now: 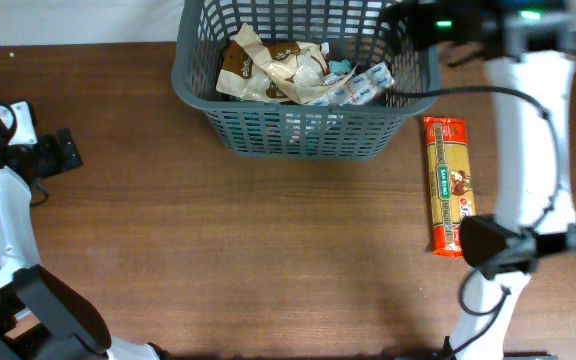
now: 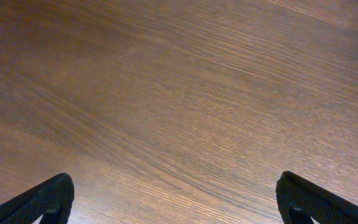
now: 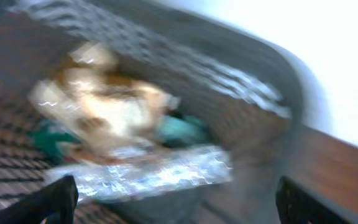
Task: Pack container
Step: 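Lift the second Pantree bag and release it into the basket, then move the right gripper to the spaghetti pack and grasp its top end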
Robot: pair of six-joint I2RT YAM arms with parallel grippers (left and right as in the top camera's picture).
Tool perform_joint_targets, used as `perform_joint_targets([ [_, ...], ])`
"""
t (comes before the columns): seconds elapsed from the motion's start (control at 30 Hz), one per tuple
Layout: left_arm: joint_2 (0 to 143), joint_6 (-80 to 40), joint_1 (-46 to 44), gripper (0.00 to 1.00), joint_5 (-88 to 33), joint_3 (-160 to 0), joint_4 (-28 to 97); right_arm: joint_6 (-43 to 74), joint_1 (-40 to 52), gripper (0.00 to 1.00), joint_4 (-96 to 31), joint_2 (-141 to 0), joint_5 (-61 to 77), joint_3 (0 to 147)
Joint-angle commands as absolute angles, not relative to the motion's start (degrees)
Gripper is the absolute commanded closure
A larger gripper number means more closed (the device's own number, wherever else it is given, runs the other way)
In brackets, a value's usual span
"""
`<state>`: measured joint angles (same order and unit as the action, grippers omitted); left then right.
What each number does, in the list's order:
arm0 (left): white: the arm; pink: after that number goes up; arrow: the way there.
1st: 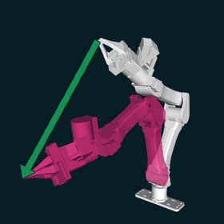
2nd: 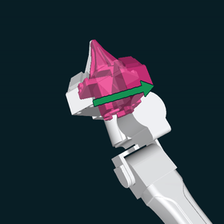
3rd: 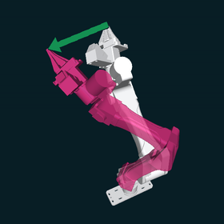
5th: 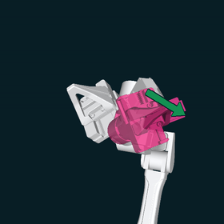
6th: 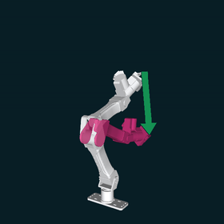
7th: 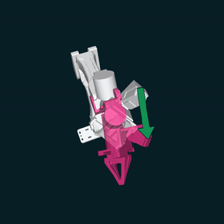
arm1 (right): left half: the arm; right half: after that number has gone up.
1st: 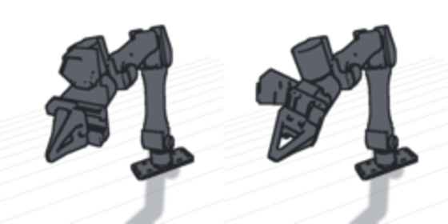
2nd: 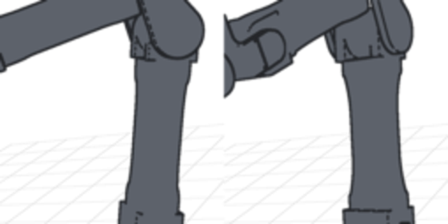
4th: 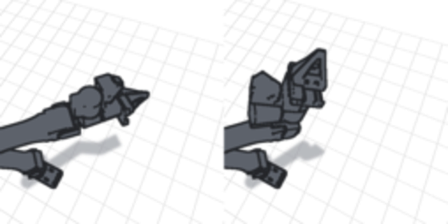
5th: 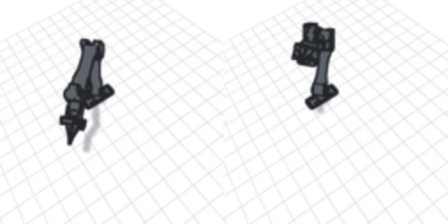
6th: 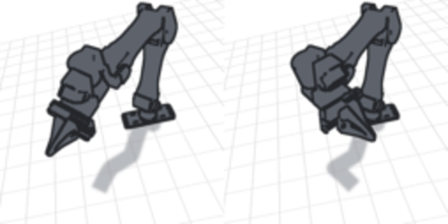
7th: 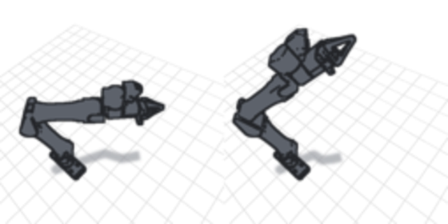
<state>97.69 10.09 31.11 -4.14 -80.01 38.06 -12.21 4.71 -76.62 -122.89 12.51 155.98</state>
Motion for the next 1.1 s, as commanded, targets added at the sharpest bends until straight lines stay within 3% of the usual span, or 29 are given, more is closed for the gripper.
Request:
perform_joint_targets([
  [0.0, 97.2, 10.8, 32.8, 0.01, -4.8, -79.5, 37.6, -7.0, -3.2, 0.01, -80.3, -122.0, -1.4, 156.8],
  [0.3, 97.2, 10.8, 34.6, 0.01, -5.0, -79.5, 37.7, -2.7, -26.0, 0.01, -89.3, -122.0, 7.0, 151.3],
  [0.47, 97.2, 10.8, 34.6, 0.01, -4.9, -79.5, 37.8, -2.7, -31.7, 0.01, -94.8, -122.0, 8.4, 138.6],
  [0.7, 97.2, 10.8, 34.6, 0.01, -5.0, -79.5, 37.7, -10.3, -32.1, 0.00, -97.4, -119.0, 8.8, 115.2],
  [0.8, 97.2, 10.8, 34.6, 0.01, -5.0, -79.5, 37.7, -13.2, -30.9, 0.05, -97.4, -118.4, 13.0, 107.7],
  [1.07, 97.2, 10.8, 34.6, 0.01, -5.0, -79.5, 36.8, -17.0, -19.8, 0.09, -96.0, -117.9, 14.6, 97.7],
])
